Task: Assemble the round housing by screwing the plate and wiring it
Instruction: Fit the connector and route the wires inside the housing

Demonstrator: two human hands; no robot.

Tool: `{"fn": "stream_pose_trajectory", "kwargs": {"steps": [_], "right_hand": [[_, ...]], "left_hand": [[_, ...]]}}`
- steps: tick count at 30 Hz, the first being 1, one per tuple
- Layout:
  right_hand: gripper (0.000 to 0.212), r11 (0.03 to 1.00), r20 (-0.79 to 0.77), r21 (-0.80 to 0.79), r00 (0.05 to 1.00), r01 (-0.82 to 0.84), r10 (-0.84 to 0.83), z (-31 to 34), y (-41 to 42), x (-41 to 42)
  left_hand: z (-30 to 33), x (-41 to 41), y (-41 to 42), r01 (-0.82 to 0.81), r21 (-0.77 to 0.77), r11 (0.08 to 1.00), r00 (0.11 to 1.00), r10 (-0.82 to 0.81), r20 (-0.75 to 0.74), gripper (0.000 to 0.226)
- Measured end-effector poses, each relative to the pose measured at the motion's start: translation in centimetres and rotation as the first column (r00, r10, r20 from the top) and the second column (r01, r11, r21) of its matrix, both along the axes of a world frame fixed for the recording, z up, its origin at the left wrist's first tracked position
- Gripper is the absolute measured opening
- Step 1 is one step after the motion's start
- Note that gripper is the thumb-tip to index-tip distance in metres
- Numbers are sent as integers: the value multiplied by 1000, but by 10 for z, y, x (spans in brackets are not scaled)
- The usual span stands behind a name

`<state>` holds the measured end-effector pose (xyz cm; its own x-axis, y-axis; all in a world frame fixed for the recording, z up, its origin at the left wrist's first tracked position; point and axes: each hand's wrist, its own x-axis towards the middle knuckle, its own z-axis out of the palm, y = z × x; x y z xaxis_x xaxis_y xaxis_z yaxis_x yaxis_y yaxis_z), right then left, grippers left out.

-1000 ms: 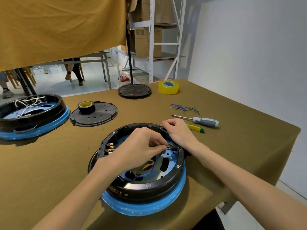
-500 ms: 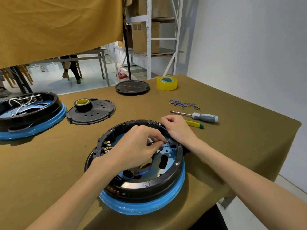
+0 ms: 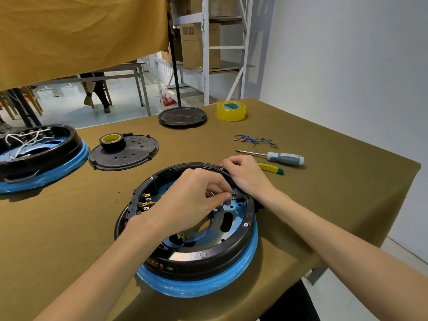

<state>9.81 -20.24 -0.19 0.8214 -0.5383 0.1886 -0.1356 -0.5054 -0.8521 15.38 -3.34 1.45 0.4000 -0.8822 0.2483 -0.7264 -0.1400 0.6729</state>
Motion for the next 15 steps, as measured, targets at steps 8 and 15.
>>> {"fn": "stream_pose_trajectory", "kwargs": {"steps": [8, 15], "right_hand": [[40, 1000, -3, -21, 1000, 12, -12, 1, 1, 0], [37, 999, -14, -43, 999, 30, -30, 1, 2, 2]], "left_hand": [[2, 0, -2, -3, 8, 1000, 1000, 3, 5, 5], [4, 1, -6, 36, 26, 999, 998, -37, 50, 6]]}}
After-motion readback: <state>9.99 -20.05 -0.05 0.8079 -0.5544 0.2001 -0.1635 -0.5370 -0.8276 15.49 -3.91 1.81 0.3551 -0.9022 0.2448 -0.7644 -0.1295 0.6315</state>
